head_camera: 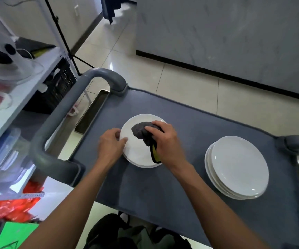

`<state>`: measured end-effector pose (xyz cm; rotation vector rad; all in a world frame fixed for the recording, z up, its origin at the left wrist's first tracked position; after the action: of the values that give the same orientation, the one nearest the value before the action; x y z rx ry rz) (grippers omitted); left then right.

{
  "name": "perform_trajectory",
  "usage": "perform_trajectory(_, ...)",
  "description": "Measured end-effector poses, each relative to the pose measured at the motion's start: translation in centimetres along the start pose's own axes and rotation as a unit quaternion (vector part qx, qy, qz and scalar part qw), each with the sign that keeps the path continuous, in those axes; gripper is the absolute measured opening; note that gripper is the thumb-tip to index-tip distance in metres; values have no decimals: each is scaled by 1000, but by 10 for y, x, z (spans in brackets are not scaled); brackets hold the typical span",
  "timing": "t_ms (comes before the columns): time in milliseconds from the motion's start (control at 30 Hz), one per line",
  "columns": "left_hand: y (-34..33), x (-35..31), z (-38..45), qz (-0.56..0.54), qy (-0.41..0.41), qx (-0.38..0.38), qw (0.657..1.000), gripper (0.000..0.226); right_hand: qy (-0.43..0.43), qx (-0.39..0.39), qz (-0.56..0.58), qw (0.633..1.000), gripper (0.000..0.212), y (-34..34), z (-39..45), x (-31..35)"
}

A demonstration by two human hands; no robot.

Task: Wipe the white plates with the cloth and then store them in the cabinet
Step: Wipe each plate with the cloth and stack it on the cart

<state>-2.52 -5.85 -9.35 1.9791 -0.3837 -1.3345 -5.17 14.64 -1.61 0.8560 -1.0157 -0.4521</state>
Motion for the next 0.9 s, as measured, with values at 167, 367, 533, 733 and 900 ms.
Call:
perform_trajectory(167, -3, 7, 5, -4, 23, 4, 1000, 28, -35, 12, 4, 999, 35, -26, 13, 4)
perform_trajectory(367, -3, 7, 11, -19, 40, 9, 999, 29, -70, 29, 1, 997, 41, -48, 16, 0)
perform_trajectory(533, -2, 7, 9, -58, 65, 13, 996, 26, -83, 45, -12, 995, 36, -60, 12, -1)
perform_trajectory(733, -3, 6, 14, -106, 127, 48, 985, 20, -131, 102, -44, 985, 47, -62, 3, -2)
perform_trajectory(900, -3, 5, 15, -117, 114, 60, 985, 20, -118, 139, -77, 980, 65, -56, -17, 1)
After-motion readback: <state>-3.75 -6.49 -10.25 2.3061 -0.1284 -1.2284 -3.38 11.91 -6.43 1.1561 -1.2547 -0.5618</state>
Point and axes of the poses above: each hand's wrist, its own z-axis towards the middle knuckle, its own y-axis out of the back of the hand, x = y × z, the point moved 4 cm from there along z, towards the middle knuckle, and after that the axes turned 2 degrees about x, right-handed, at the moved point
